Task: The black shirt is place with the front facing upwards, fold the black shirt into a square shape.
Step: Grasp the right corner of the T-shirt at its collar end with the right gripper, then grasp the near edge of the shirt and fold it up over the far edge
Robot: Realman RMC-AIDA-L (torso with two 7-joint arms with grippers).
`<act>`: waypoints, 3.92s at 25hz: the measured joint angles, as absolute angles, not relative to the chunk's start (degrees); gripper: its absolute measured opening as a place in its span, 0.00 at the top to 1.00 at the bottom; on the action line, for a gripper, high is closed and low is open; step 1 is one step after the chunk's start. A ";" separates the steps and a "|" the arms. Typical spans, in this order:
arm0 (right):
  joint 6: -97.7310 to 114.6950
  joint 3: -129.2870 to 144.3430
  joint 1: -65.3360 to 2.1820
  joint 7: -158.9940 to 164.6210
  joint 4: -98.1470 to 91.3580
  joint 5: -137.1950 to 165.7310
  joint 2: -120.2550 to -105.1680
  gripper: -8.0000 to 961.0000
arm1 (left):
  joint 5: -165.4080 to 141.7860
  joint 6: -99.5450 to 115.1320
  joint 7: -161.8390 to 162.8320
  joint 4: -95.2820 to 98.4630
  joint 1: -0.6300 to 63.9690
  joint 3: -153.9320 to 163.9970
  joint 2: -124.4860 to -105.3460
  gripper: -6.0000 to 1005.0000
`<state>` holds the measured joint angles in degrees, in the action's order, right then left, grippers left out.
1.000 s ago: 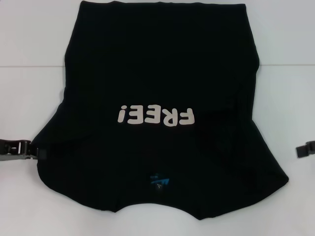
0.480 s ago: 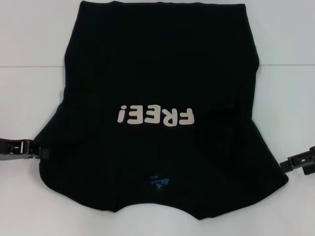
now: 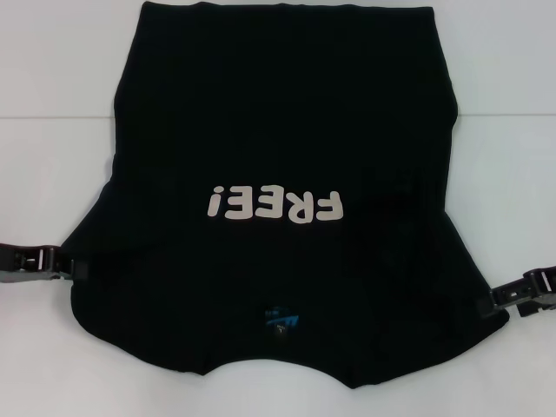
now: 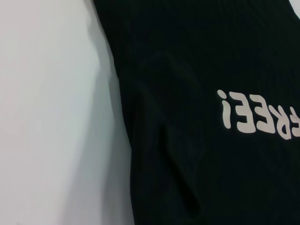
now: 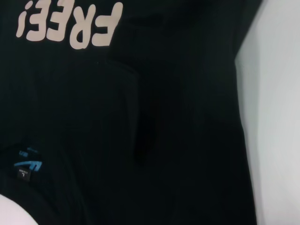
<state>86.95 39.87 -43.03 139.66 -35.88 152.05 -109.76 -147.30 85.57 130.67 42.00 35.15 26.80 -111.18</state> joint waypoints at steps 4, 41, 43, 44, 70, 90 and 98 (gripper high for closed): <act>86.16 40.35 -43.47 139.65 -35.71 152.05 -110.17 0.04 | -147.30 85.58 130.64 42.00 35.16 26.80 -111.18 0.97; 84.33 43.51 -43.75 139.55 -35.68 152.05 -111.16 0.05 | -147.30 85.25 130.51 41.39 35.01 26.80 -111.15 0.97; 84.36 43.51 -43.83 139.49 -35.68 152.05 -111.25 0.05 | -147.30 85.25 130.51 41.39 35.01 26.80 -111.11 0.97; 84.38 43.51 -43.85 139.44 -35.68 152.05 -111.31 0.05 | -147.30 85.25 130.51 41.39 35.00 26.80 -111.11 0.97; 85.67 43.36 -46.01 138.37 -35.72 151.60 -113.52 0.06 | -147.31 85.07 130.51 41.39 35.24 26.80 -111.06 0.97; 85.37 43.53 -45.97 138.53 -36.11 152.04 -113.55 0.56 | -147.22 85.08 129.90 41.40 35.29 26.80 -111.07 0.97; 86.11 43.68 -46.06 138.48 -36.18 152.05 -113.36 0.93 | -147.03 85.67 129.90 41.40 35.33 26.78 -110.88 0.97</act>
